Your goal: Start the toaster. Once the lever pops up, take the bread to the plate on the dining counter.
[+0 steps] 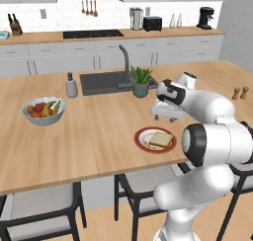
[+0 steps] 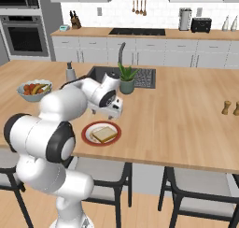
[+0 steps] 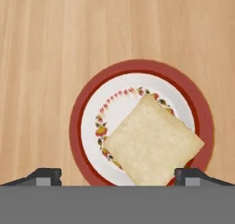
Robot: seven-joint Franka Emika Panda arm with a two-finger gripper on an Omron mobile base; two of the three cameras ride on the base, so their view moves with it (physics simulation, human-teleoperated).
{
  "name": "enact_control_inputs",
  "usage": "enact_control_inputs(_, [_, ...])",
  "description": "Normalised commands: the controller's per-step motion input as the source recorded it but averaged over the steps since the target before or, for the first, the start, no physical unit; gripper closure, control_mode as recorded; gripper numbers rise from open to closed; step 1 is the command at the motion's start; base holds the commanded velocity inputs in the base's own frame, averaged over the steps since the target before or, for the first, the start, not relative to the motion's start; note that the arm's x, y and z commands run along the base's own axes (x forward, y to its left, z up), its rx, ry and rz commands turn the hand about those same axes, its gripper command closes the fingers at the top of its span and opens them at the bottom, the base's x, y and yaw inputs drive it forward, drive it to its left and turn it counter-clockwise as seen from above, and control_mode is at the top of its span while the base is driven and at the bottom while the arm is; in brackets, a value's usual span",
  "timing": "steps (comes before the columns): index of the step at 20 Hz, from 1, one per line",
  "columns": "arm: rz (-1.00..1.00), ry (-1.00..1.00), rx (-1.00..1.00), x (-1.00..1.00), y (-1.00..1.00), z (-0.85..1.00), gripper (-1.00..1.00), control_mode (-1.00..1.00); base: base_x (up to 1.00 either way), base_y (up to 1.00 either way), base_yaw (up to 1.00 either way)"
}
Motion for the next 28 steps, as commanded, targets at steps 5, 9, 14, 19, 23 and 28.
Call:
enact_control_inputs(5, [-0.05, -0.05, -0.13, -0.28, 0.36, 0.37, -1.00, -1.00, 0.00, 0.00, 0.00])
enact_control_inputs(9, [-0.02, -0.05, -0.18, -0.74, 0.49, 0.38, -1.00, -1.00, 0.00, 0.00, 0.00])
enact_control_inputs(14, [0.00, -0.05, -0.16, -0.97, 0.18, 0.42, -1.00, -1.00, 0.00, 0.00, 0.00])
enact_control_inputs(19, [0.00, -0.04, -0.02, -1.00, -0.09, 0.59, -1.00, -1.00, 0.00, 0.00, 0.00])
enact_control_inputs(23, [0.00, -0.03, 0.00, -1.00, -0.30, 0.63, -1.00, -1.00, 0.00, 0.00, 0.00])
enact_control_inputs(28, [0.00, -0.01, -0.01, -0.72, -0.04, 0.67, -1.00, -1.00, 0.00, 0.00, 0.00])
